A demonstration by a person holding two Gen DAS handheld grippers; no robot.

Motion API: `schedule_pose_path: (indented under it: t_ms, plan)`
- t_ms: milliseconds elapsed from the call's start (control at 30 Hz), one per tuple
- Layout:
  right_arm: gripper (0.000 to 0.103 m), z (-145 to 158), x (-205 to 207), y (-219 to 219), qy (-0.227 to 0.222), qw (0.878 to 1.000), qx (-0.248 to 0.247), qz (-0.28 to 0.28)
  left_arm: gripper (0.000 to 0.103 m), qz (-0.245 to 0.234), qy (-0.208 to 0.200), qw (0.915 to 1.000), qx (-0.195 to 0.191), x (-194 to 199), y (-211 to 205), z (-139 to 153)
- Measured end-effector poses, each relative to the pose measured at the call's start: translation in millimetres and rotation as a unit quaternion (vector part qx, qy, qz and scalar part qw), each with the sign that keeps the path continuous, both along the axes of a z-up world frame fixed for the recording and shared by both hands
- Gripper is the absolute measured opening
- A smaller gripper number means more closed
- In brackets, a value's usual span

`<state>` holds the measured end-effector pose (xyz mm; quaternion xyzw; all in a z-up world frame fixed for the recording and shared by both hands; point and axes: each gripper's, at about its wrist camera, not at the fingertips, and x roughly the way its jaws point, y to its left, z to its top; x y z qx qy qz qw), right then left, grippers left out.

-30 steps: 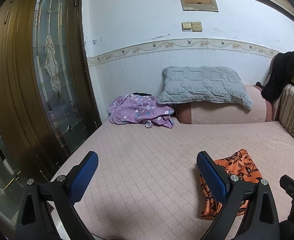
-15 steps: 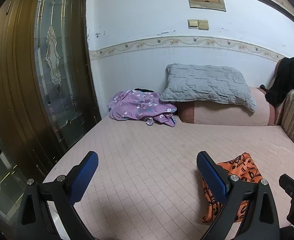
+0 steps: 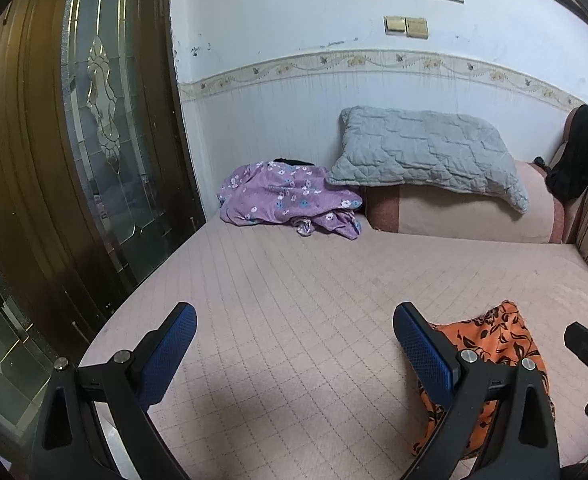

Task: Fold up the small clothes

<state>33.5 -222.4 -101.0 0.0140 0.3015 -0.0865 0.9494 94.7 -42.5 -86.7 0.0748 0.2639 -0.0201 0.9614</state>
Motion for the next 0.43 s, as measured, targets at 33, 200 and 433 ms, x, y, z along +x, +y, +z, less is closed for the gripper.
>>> schedule_pose_path:
  t_ms: [33, 200, 433]
  plan:
    - [0.069, -2, 5, -3, 0.003, 1.0, 0.004, 0.0, 0.099, 0.001, 0.003, 1.0, 0.002, 4, -2, -2]
    - [0.069, -13, 25, -10, 0.017, 1.0, 0.009, 0.006, 0.099, 0.002, 0.017, 0.9998, 0.007, 25, -13, -11]
    - [0.069, -32, 38, -19, 0.028, 0.999, 0.018, 0.022, 0.099, -0.022, 0.032, 0.9992, -0.006, 50, -25, -22]
